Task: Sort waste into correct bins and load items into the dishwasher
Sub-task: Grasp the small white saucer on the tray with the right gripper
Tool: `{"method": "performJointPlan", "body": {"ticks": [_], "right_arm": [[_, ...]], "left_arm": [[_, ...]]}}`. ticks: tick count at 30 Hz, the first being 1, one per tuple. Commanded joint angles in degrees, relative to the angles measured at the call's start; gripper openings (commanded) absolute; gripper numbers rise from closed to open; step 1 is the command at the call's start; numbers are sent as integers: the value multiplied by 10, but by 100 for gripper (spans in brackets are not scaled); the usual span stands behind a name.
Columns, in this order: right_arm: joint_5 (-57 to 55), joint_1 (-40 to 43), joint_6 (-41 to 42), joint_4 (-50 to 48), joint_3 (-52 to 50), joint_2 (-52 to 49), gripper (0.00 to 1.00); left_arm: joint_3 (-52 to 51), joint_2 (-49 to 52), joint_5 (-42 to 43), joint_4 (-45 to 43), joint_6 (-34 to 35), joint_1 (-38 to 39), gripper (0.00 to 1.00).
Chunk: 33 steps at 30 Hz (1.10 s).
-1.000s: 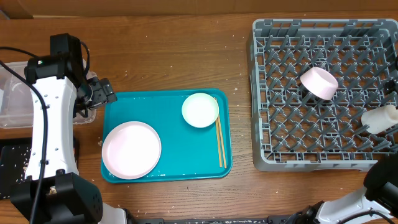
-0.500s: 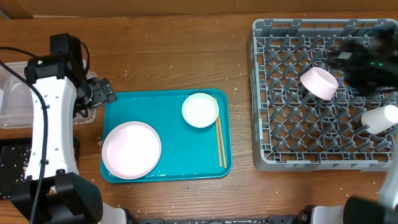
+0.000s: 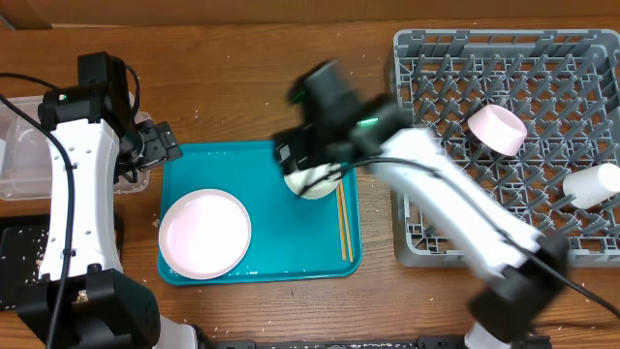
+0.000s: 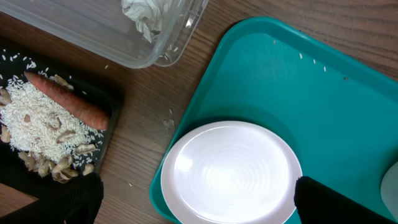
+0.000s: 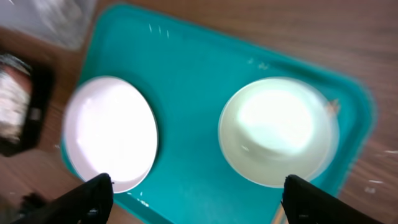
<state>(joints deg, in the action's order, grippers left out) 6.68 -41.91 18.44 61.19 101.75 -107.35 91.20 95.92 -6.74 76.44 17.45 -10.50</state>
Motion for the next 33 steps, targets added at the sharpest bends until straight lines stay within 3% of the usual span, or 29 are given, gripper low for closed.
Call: {"method": "performJointPlan", "body": {"ticks": [1,8,15,20,29,33], "right_arm": [[-86,-31,31,-5,-5,-61,88],[-88,-50,41,-16,-5,-149,81],[-98,-50,43,-27,-6,-176,66],[-96,-51,59,-28,-6,-178,48],[-100,-57,59,-30,-6,-209,45],[-100,-57,63,-21,-1,-209,31]], "left_arm": [[-1,2,-7,-1,-1,0,100],[-1,2,-7,-1,-1,0,100],[-1,2,-7,-1,-1,0,100],[-1,2,-7,-1,-1,0,100],[-1,2,-7,-1,-1,0,100],[-1,2,-7,-1,-1,0,100]]}}
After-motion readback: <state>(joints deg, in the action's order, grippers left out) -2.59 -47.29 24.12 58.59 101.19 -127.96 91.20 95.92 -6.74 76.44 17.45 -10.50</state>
